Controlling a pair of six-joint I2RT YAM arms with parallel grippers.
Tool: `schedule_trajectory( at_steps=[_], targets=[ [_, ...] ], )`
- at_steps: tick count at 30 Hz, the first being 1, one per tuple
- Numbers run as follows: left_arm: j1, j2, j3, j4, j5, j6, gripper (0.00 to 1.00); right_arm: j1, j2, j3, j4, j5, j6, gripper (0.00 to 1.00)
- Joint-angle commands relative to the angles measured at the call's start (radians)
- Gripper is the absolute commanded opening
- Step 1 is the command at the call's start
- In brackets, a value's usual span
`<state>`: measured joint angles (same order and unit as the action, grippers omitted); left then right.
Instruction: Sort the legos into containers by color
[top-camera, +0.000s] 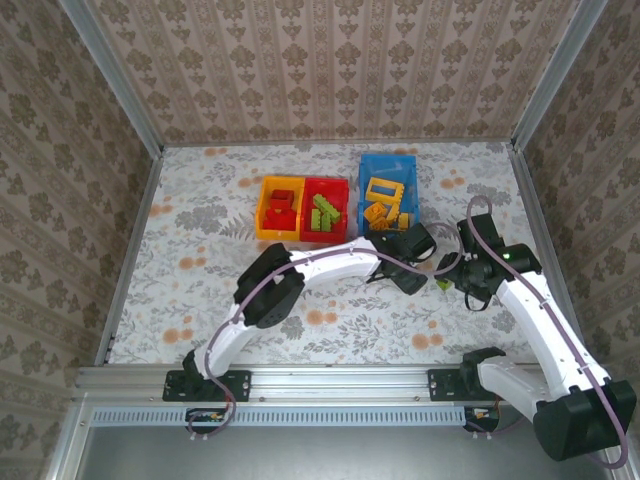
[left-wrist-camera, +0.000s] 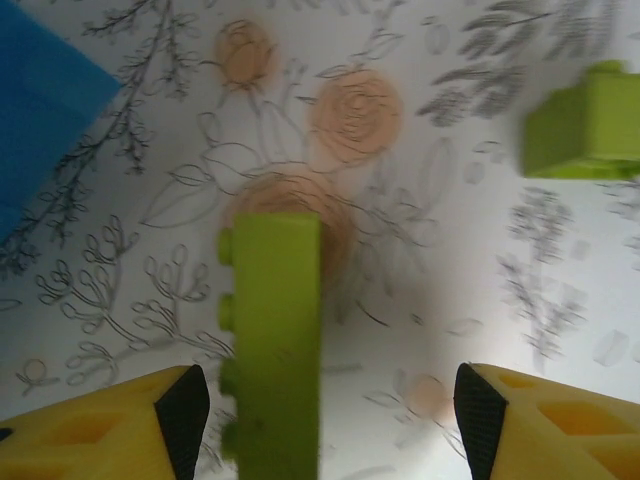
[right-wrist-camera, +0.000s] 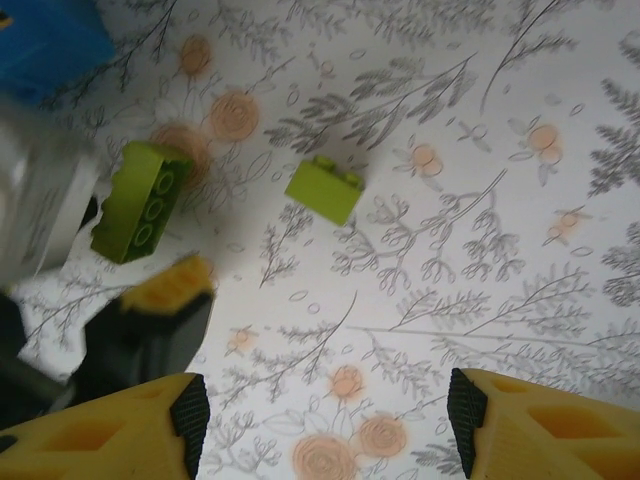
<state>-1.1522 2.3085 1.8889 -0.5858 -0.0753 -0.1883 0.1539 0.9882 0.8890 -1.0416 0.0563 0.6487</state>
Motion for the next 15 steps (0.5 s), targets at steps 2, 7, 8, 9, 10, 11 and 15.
schedule_trajectory(
  at_steps=[2, 7, 8, 9, 10, 11, 15],
  targets=[
    [-0.011, 0.038, 0.062, -0.053, -0.084, 0.019, 0.68, -0.008, -0.015, -0.014, -0.041, -0.104, -0.018, 0.67],
    [-0.011, 0.070, 0.074, -0.048, -0.052, 0.018, 0.56, -0.011, -0.023, -0.021, -0.039, -0.116, -0.023, 0.66],
    [-0.011, 0.073, 0.071, -0.047, -0.048, 0.014, 0.52, -0.012, -0.023, -0.020, -0.037, -0.118, -0.022, 0.66],
    [-0.011, 0.075, 0.069, -0.048, -0.046, 0.012, 0.48, -0.011, -0.023, -0.021, -0.036, -0.120, -0.023, 0.66],
    [-0.011, 0.074, 0.066, -0.049, -0.047, 0.007, 0.44, -0.012, -0.023, -0.022, -0.032, -0.124, -0.021, 0.66],
    [-0.011, 0.070, 0.065, -0.052, -0.046, 0.006, 0.40, -0.011, -0.023, -0.022, -0.029, -0.128, -0.020, 0.66],
    [-0.011, 0.021, 0.040, -0.042, -0.069, -0.001, 0.23, -0.011, -0.028, -0.028, -0.015, -0.143, -0.021, 0.64]
  ],
)
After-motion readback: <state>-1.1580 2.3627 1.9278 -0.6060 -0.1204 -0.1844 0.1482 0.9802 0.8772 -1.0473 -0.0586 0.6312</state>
